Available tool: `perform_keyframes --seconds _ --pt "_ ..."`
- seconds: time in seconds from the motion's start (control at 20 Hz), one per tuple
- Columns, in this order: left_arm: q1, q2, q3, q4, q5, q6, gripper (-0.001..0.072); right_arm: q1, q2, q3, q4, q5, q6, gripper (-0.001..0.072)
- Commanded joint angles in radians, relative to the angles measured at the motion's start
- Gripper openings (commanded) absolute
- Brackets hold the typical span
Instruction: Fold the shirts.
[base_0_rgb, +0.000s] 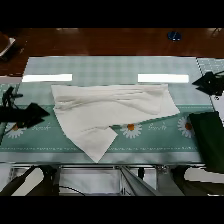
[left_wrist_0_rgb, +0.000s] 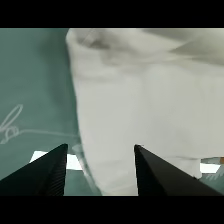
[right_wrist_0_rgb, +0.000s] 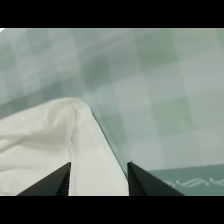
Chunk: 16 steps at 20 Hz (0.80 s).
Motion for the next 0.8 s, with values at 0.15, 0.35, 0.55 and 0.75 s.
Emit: perform_keyframes --seconds 0.15,0.35,0.55,0.75 --pt "0.051 0.17 -0.367 -0.112 0.043 -0.011 0.0509 -0.029 0.134 -0.343 0.082 -0.133 -0.055 0.041" --pt "-0.013 0.169 -0.454 -0.245 0.156 0.014 0.0509 -0.028 0.134 -0.35 0.111 -0.13 -0.056 0.041" --pt "-0.199 0.143 -0.488 -0.329 0.339 0.014 0.0506 -0.028 0.134 -0.35 0.118 -0.132 -0.056 0.041" --pt "-0.301 0.112 -0.482 -0.355 0.406 0.015 0.0017 -0.029 0.134 -0.349 0.073 -0.151 -0.048 0.041"
